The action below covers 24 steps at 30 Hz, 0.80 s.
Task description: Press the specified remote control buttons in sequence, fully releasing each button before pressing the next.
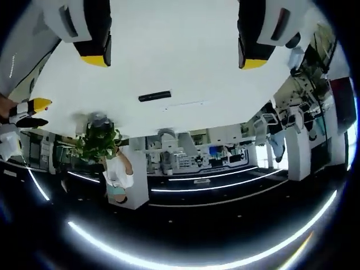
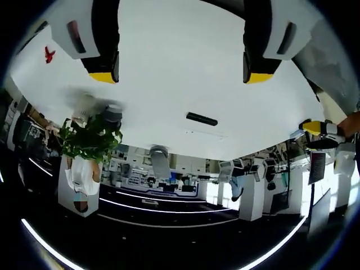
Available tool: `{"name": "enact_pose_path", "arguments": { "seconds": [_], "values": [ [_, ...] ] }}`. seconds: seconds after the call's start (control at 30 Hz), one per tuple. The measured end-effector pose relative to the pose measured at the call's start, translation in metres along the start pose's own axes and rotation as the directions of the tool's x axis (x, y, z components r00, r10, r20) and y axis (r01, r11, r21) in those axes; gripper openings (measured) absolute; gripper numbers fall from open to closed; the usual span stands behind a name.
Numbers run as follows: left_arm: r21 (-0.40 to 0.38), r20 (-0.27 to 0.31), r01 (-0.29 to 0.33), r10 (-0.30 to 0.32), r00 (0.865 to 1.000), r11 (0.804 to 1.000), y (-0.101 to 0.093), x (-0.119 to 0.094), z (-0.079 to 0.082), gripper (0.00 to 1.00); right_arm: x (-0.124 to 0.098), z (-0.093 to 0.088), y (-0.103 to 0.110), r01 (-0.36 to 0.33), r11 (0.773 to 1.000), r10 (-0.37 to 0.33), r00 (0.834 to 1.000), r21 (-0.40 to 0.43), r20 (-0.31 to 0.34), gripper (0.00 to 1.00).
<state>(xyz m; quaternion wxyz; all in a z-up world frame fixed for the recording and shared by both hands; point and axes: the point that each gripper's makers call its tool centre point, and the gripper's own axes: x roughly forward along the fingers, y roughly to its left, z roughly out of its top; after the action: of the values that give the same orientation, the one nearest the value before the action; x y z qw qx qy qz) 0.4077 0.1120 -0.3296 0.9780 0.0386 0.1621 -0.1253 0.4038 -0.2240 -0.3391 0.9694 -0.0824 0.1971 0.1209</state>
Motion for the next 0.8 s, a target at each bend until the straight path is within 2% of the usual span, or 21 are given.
{"name": "enact_pose_path", "arguments": {
  "seconds": [0.07,0.3,0.43,0.8],
  "values": [
    [-0.030,0.010,0.005,-0.005,1.000,1.000,0.0010,-0.0006,0.0020,0.98,0.0004,-0.0009,0.0006,-0.006,1.000,0.006,1.000,-0.007,-0.003,0.94],
    [-0.041,0.045,-0.011,0.013,0.999,0.999,0.0055,-0.0041,0.0078,0.99,0.0000,-0.0036,-0.0036,0.007,1.000,-0.007,1.000,-0.013,-0.013,0.91],
    [-0.019,0.045,-0.014,0.015,0.999,1.000,0.0042,-0.0043,0.0077,0.99,-0.0002,-0.0052,-0.0051,0.009,1.000,-0.009,1.000,0.000,-0.018,0.89],
    [0.035,0.047,0.002,-0.003,0.999,0.999,-0.0026,-0.0046,0.0091,0.99,-0.0020,-0.0002,-0.0033,0.011,1.000,-0.011,1.000,-0.028,0.004,0.88]
  ]
}}
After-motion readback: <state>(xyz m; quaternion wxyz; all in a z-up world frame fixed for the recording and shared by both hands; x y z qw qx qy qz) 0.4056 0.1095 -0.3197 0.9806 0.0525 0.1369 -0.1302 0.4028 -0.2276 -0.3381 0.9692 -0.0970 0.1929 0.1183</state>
